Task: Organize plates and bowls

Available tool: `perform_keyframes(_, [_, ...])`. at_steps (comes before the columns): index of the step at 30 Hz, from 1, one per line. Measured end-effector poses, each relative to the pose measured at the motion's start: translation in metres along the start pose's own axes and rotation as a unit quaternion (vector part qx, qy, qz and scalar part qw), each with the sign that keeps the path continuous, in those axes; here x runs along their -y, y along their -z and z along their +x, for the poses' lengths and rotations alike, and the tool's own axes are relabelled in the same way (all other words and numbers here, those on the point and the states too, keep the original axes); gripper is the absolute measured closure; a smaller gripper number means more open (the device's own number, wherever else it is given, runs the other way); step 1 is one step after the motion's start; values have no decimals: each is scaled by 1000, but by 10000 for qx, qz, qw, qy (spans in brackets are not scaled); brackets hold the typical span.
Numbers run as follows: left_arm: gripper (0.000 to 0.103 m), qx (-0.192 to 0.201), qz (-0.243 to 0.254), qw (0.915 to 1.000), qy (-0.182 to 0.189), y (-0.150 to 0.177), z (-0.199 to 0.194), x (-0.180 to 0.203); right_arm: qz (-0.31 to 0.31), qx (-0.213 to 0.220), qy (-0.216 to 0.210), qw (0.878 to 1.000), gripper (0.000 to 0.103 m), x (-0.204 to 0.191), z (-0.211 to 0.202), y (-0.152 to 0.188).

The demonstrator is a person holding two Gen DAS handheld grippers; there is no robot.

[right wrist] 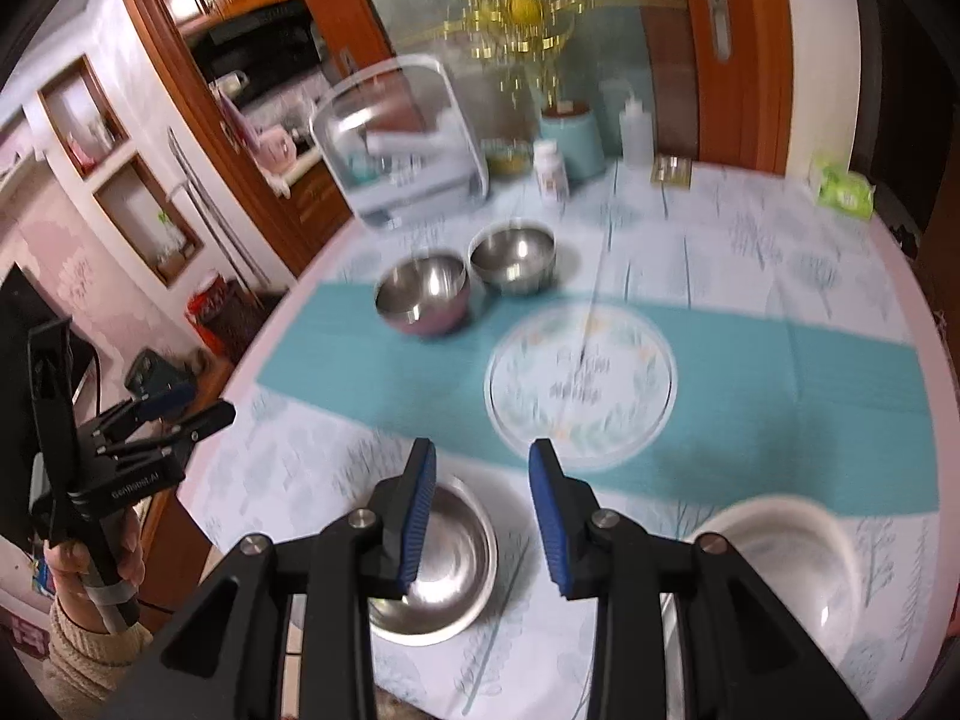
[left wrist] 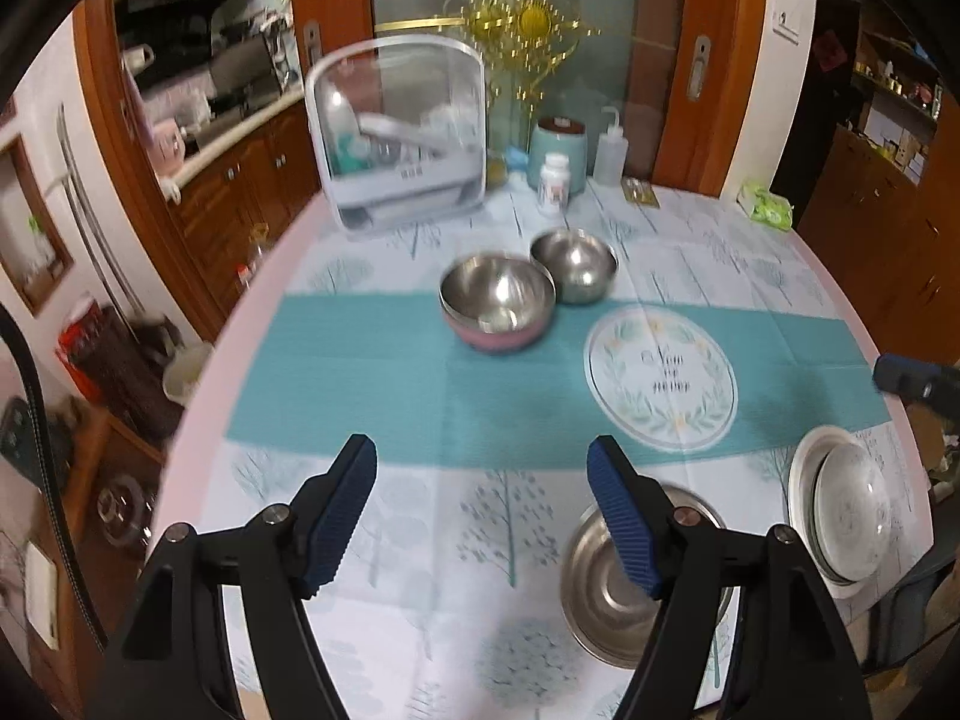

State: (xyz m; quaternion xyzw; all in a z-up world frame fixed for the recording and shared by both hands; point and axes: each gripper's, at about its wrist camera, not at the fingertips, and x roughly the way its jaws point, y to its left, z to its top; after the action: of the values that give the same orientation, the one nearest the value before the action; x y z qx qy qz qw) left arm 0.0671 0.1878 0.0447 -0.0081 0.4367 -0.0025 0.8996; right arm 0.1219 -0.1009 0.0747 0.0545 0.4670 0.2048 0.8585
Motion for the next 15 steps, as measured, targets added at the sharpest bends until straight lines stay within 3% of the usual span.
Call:
perform_keyframes(9, [26, 206, -104, 9996, -176, -69, -22, -26, 15, 361, -40, 9993, 70, -8, -24, -72])
perform_keyframes(15, [26, 103, 1, 9993, -371, -107, -7, -28, 15, 315, -9, 9995, 70, -14, -11, -115])
